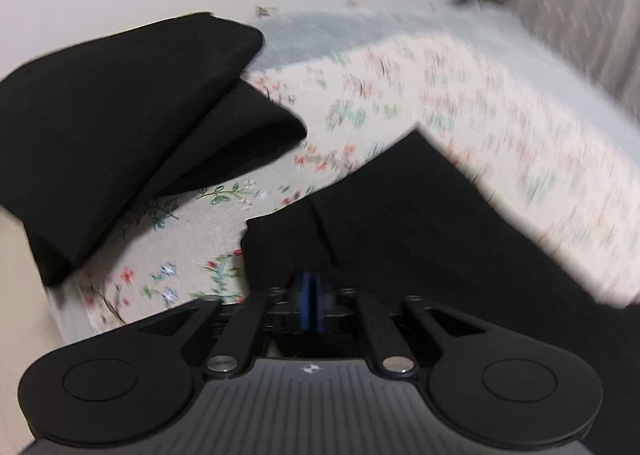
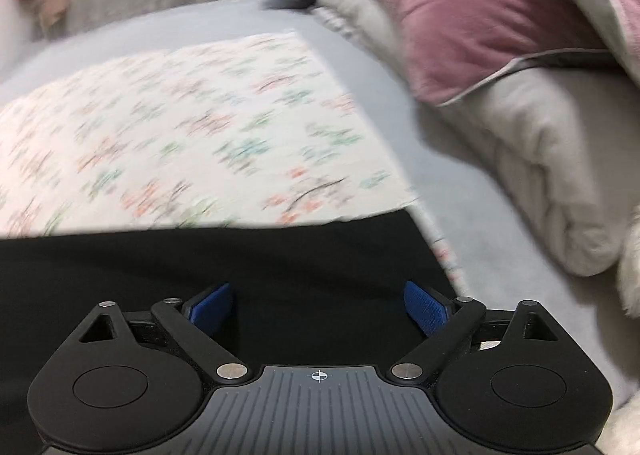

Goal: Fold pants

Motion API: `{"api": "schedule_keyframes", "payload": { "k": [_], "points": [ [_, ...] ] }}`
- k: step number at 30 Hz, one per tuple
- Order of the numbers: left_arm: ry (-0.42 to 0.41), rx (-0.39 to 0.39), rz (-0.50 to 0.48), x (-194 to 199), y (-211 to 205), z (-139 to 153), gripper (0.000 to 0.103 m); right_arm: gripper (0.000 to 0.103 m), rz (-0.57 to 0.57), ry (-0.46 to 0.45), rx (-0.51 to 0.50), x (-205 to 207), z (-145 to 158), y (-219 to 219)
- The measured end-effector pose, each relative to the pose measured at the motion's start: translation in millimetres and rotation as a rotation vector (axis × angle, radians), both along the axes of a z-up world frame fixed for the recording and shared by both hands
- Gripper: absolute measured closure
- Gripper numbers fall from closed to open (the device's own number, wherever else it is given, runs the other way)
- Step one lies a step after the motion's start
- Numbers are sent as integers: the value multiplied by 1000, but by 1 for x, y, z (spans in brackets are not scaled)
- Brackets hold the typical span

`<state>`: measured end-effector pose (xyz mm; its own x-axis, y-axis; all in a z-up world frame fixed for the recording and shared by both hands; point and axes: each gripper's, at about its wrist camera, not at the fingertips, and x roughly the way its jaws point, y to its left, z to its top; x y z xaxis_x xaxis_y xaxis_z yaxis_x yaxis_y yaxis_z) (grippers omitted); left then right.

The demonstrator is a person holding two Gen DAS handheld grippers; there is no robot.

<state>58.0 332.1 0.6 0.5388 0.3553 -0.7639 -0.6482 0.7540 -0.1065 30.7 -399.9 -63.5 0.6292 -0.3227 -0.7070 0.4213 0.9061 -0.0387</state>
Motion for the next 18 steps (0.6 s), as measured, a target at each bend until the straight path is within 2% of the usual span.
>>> {"api": "schedule_keyframes", "payload": {
  "k": [1,3,5,7,8,10,14,17,18],
  "points": [
    [-39,3,-3,0,-9,9,77,11,-5,-20,0,-3,4,0],
    [-93,59,-61,5,-36,26,75,11,22,-86,50,-10,16,5],
    [-127,103,-200,20,-72,38,65,11,76,-141,82,-15,32,19],
    [-132,95,-401,43,-110,40,48,10,147,-163,52,-9,45,38],
    [-127,77,-498,57,-128,38,47,10,171,-161,26,-8,48,48],
    [-85,60,-630,88,-163,27,47,10,206,-149,-2,-2,50,59],
    [7,33,-771,146,-209,0,46,10,246,-102,19,10,44,70],
    [49,-8,-845,169,-225,-25,39,10,281,-105,49,9,44,71],
    [42,5,-854,170,-230,-30,38,11,293,-101,69,8,43,71]
  ]
}}
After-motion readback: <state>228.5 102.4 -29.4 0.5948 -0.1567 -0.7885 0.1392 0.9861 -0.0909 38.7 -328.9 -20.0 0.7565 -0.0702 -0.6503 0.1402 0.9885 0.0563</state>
